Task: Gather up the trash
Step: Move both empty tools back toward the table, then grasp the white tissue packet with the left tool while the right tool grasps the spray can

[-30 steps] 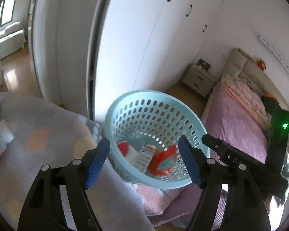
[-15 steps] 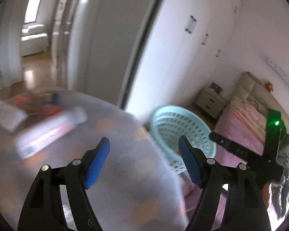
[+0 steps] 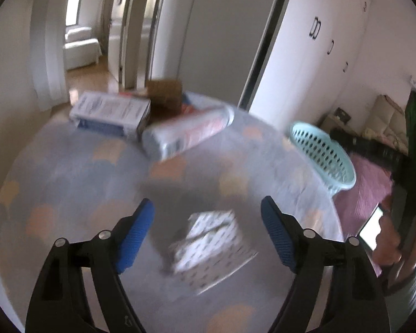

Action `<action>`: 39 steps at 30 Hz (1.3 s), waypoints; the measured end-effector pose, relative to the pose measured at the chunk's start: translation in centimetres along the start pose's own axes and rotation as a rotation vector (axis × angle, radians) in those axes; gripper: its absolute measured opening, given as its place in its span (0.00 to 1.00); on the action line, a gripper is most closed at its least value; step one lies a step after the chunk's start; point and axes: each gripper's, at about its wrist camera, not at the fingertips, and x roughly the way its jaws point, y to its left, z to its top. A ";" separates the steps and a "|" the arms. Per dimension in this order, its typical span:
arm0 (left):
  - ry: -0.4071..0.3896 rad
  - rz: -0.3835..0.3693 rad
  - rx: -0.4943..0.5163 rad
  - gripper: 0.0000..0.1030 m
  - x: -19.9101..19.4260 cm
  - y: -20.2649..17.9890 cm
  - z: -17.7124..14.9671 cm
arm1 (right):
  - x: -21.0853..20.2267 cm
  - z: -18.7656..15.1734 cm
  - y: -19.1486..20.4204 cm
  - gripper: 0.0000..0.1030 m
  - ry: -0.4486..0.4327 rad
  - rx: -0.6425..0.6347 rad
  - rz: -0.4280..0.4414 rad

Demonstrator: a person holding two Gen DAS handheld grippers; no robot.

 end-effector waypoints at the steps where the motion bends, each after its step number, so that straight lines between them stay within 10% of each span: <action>1: 0.015 -0.005 0.011 0.75 0.4 0.2 -0.4 | 0.4 0.0 0.6 0.45 0.005 -0.007 0.007; 10: 0.124 -0.009 0.075 0.70 4.2 1.0 -2.4 | 2.0 -1.3 3.5 0.45 0.029 -0.039 0.033; 25: 0.114 -0.016 0.218 0.07 3.4 -2.5 -4.4 | 6.1 -0.4 8.0 0.46 0.117 -0.075 0.106; 39: -0.022 0.021 0.040 0.05 -0.6 3.9 -3.0 | 14.9 2.3 9.7 0.72 0.282 0.237 0.122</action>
